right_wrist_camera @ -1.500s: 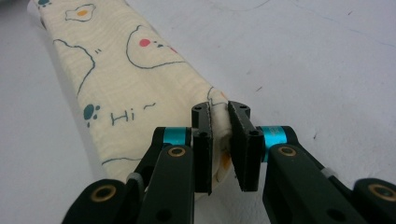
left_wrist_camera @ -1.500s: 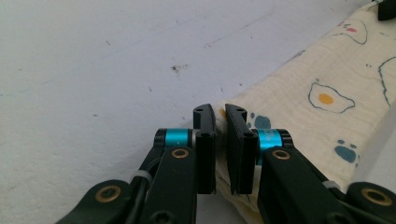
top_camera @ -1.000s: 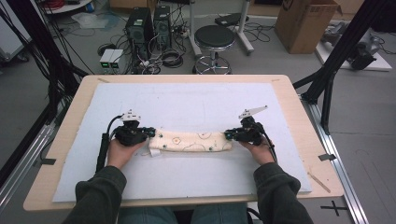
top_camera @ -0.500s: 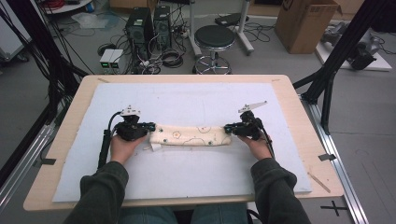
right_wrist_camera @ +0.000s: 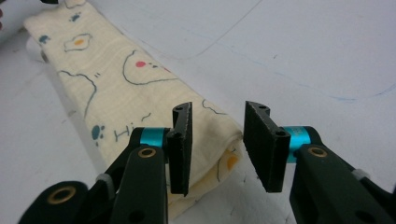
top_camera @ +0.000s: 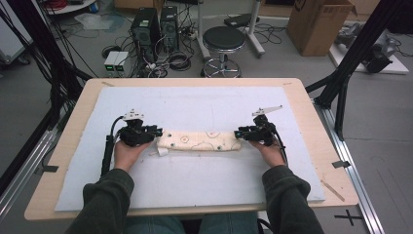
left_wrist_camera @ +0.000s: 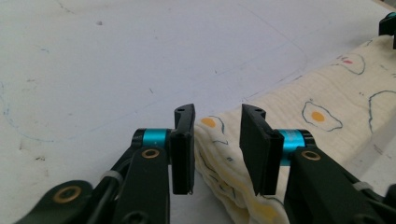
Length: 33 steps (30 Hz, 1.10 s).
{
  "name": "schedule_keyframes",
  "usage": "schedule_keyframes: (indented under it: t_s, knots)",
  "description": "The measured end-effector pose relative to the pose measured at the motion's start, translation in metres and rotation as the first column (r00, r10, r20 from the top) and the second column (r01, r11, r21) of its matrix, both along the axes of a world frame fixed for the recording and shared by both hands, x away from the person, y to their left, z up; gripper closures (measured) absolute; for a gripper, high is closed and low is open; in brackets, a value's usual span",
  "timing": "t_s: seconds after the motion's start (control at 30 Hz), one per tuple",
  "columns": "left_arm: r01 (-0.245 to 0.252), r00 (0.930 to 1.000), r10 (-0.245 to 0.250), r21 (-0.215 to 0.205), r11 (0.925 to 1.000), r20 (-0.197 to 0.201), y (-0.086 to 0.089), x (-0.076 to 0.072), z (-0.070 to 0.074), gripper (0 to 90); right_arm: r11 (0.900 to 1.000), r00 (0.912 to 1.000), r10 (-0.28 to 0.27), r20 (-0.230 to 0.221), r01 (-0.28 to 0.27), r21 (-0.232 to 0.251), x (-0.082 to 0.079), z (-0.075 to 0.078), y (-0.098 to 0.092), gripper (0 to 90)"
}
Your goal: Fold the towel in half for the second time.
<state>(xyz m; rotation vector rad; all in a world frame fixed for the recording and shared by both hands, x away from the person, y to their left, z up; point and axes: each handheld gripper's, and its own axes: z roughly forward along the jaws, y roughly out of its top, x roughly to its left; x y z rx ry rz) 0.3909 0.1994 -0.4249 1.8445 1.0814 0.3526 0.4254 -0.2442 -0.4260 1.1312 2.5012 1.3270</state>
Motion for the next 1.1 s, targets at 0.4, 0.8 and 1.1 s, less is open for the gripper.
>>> schedule_keyframes:
  t_s: [0.4, 0.8, 1.1]
  knots:
    - [0.043, 0.9983, -0.042, -0.030, 0.9986, 0.040, 0.003, -0.013, 0.012, 55.0, 0.998, 0.9993, -0.007, 0.036, 0.004, 0.059, -0.012, 0.015, -0.009, 44.2]
    - [0.064, 0.9958, -0.062, -0.037, 0.9972, 0.067, 0.011, -0.029, 0.020, 50.8, 0.996, 0.9982, -0.027, 0.053, 0.022, 0.092, -0.026, 0.019, -0.022, 36.2]
    - [0.076, 0.9947, -0.074, -0.035, 0.9965, 0.072, 0.014, -0.037, 0.020, 47.4, 0.994, 0.9964, -0.048, 0.070, 0.040, 0.106, -0.033, 0.020, -0.030, 30.1]
